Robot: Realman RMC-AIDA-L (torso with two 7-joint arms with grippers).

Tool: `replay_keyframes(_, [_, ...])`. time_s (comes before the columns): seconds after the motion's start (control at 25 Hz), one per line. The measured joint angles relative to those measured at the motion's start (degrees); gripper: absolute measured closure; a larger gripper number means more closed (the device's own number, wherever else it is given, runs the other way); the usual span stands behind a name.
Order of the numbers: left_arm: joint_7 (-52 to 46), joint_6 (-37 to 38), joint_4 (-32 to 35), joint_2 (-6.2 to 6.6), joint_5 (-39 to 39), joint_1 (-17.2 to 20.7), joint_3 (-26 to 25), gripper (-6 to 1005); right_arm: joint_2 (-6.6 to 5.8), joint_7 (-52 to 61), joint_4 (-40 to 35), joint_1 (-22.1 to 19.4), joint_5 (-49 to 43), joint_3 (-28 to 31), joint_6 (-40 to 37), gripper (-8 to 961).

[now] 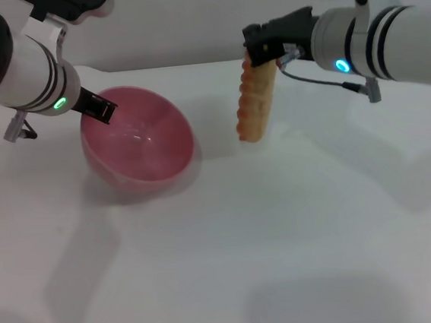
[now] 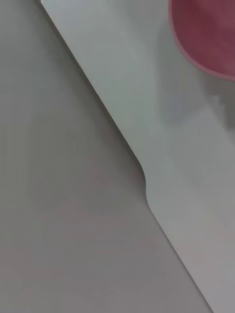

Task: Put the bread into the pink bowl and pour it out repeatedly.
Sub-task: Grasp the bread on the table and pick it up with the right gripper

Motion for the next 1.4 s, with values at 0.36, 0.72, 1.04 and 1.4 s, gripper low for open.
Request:
replay_keyframes(0.36, [0.81, 0.28, -0.37, -0.02, -1.8, 0.04, 0.69, 961, -0.01, 0.57, -9.95, -2.77, -2.52, 0.41, 3.89, 954])
replay_keyframes(0.72, [1.94, 1.65, -0.75, -0.13, -5.46, -0.09, 2.81, 961, 0.06, 0.65, -13.35, -3.05, -3.31, -0.55, 5.63, 953])
replay_keyframes(1.04, [1.96, 0.95, -0.64, -0.05, -5.33, 0.04, 2.79, 960, -0.22, 4.75, -1.12, -3.56, -2.28, 2.72, 2.22, 868])
replay_keyframes(1.4, [2.05, 0.62, -0.5, 0.02, -5.2, -0.28, 2.99, 960, -0.18, 3.66, -2.09, -8.12, 0.21, 4.38, -0.98, 742])
